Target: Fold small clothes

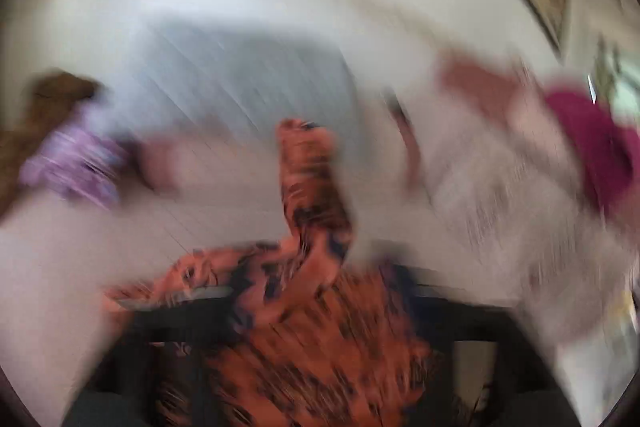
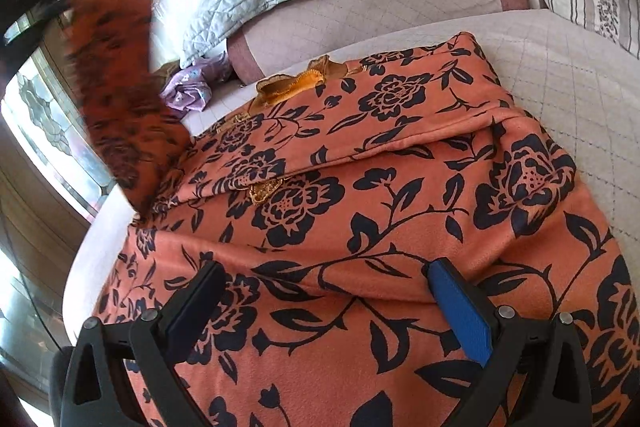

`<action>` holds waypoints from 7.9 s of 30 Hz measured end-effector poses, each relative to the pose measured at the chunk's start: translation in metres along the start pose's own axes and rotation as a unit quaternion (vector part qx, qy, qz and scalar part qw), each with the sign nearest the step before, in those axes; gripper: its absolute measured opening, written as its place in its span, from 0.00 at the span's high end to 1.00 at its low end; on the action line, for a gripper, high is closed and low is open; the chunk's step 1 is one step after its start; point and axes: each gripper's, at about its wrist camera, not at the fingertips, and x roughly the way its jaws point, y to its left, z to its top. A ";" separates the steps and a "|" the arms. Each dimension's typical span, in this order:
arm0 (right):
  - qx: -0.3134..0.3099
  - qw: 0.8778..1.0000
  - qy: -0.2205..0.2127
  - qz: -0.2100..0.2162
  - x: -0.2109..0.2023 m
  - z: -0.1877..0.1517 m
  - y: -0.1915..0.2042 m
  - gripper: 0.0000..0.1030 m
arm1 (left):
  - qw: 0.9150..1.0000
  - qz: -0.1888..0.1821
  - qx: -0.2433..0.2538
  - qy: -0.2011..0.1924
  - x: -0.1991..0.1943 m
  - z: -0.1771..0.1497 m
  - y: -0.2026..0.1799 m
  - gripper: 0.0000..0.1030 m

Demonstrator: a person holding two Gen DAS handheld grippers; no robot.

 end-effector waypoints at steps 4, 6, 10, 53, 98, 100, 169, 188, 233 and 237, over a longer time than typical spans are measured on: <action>0.021 1.000 0.015 0.014 -0.009 0.006 -0.003 0.01 | 0.993 0.080 0.055 0.071 0.041 -0.048 0.003 0.11; 0.062 0.997 0.005 0.039 -0.026 0.014 -0.014 0.01 | 0.993 0.098 0.029 0.051 0.019 -0.062 0.029 0.11; 0.118 0.991 -0.029 0.058 -0.046 0.046 -0.042 0.01 | 0.987 0.150 -0.042 0.026 -0.028 -0.087 0.090 0.11; 0.091 0.985 0.050 -0.140 0.061 0.181 -0.041 0.93 | 0.955 0.226 -0.193 -0.026 -0.122 -0.182 0.185 0.11; 0.158 0.976 0.149 0.008 -0.115 -0.079 -0.121 0.72 | 0.942 0.175 -0.183 0.220 -0.143 -0.322 0.119 0.63; 0.168 0.971 0.171 0.003 -0.103 -0.083 -0.124 0.72 | 0.946 0.162 -0.181 0.216 -0.143 -0.322 0.117 0.35; 0.243 0.958 0.004 0.154 0.056 0.199 -0.155 0.86 | 0.973 0.142 -0.154 0.097 0.050 -0.074 0.204 0.39; 0.037 0.989 0.143 -0.028 0.118 0.147 -0.093 0.71 | 0.971 0.122 -0.121 0.169 0.063 -0.117 0.180 0.82; 0.071 0.985 0.092 -0.128 0.057 0.133 -0.140 0.52 | 0.964 0.196 -0.124 0.133 0.049 -0.156 0.181 0.74; 0.085 0.982 0.054 -0.162 0.012 0.136 -0.137 0.37 | 0.964 0.206 -0.125 0.112 0.015 -0.156 0.172 0.73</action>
